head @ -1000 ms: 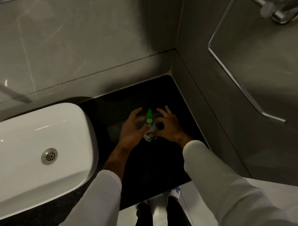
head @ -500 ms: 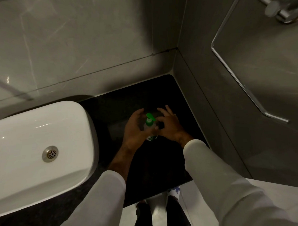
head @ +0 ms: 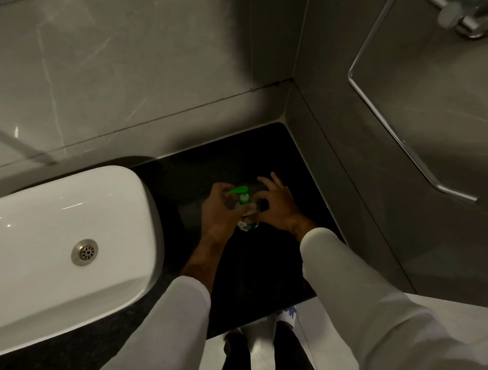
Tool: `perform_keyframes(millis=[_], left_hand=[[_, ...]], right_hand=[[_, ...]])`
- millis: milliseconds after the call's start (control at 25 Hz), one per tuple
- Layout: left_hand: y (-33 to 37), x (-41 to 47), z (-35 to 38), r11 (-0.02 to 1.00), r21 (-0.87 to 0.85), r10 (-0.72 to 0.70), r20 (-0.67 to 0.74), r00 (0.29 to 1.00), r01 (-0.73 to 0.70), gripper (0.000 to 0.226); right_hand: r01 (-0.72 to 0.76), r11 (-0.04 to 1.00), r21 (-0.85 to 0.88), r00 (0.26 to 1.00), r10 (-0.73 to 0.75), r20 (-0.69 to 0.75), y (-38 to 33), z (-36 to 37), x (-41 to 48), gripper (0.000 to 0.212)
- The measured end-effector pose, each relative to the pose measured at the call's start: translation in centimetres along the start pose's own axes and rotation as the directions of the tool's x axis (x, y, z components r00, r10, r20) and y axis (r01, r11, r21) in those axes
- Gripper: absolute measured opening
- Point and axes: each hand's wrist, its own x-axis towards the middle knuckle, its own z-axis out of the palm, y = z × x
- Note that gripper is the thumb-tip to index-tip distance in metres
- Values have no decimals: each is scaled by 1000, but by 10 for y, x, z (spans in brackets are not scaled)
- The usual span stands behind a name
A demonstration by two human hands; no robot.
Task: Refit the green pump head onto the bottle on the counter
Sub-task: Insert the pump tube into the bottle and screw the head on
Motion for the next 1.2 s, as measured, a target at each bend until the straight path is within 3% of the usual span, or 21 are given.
perform_keyframes(millis=[80, 240, 320, 400, 560, 640, 760, 920, 1200], left_hand=[[-4, 1, 1, 998, -64, -7, -62, 998, 3, 55], [-3, -5, 3, 989, -139, -21, 142, 990, 41, 75], [-2, -7, 7, 997, -67, -22, 39, 999, 24, 75], [-2, -6, 10, 1000, -15, -3, -102, 995, 1, 63], [-4, -3, 8, 999, -31, 14, -41, 999, -16, 57], [-3, -5, 5, 999, -50, 0, 8, 1000, 1, 60], [6, -6, 2, 999, -6, -41, 17, 999, 41, 45], [8, -1, 4, 987, 161, 39, -88, 995, -25, 41], [-1, -2, -5, 956, 206, 222, -33, 974, -211, 32]], right_hand=[[-31, 999, 26, 999, 31, -5, 3, 0, 1, 31], [-8, 999, -33, 1000, 8, -6, 2, -4, -1, 36], [7, 1000, -27, 1000, -7, -12, -3, -5, -3, 29], [-5, 1000, -16, 1000, 5, -11, -2, -2, 0, 36], [-29, 999, -23, 1000, 29, 6, 9, 1, 7, 55], [-15, 1000, -11, 1000, 15, 4, 10, -1, 7, 47], [21, 1000, -13, 1000, -21, -5, 3, -1, 5, 33], [28, 999, -45, 1000, -28, -4, 4, 4, 8, 50], [70, 995, -68, 997, -66, 50, 1, 5, 9, 53]])
